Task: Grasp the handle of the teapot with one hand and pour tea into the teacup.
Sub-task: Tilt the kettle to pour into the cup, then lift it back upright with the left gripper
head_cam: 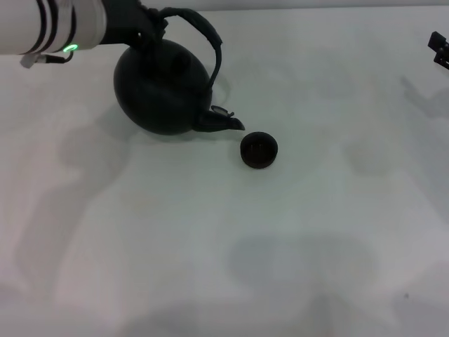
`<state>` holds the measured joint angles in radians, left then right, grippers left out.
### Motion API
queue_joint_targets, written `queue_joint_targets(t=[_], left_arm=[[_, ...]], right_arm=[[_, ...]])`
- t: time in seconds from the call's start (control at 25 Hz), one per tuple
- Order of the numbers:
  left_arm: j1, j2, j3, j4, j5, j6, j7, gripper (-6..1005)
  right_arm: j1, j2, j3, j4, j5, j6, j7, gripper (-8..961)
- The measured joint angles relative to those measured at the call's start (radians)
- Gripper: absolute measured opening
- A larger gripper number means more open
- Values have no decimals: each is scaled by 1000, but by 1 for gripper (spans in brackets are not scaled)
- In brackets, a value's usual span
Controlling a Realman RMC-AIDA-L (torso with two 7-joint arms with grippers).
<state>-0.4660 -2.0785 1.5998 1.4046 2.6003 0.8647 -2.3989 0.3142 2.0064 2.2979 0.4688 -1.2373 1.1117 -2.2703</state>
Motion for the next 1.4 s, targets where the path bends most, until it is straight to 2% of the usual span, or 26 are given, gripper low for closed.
queue_joint_targets(t=[0.28, 0.76, 1.4], left_arm=[[-34, 0, 15, 0, 34, 0, -15, 118], [-95, 0, 97, -8, 145, 4, -79, 116], [-124, -1, 147, -4, 177, 15, -81, 113]], right_arm=[[0, 0, 0, -5, 7, 0, -1, 868], [10, 0, 0, -15, 11, -7, -10, 869], [22, 0, 5, -15, 10, -26, -11, 868]])
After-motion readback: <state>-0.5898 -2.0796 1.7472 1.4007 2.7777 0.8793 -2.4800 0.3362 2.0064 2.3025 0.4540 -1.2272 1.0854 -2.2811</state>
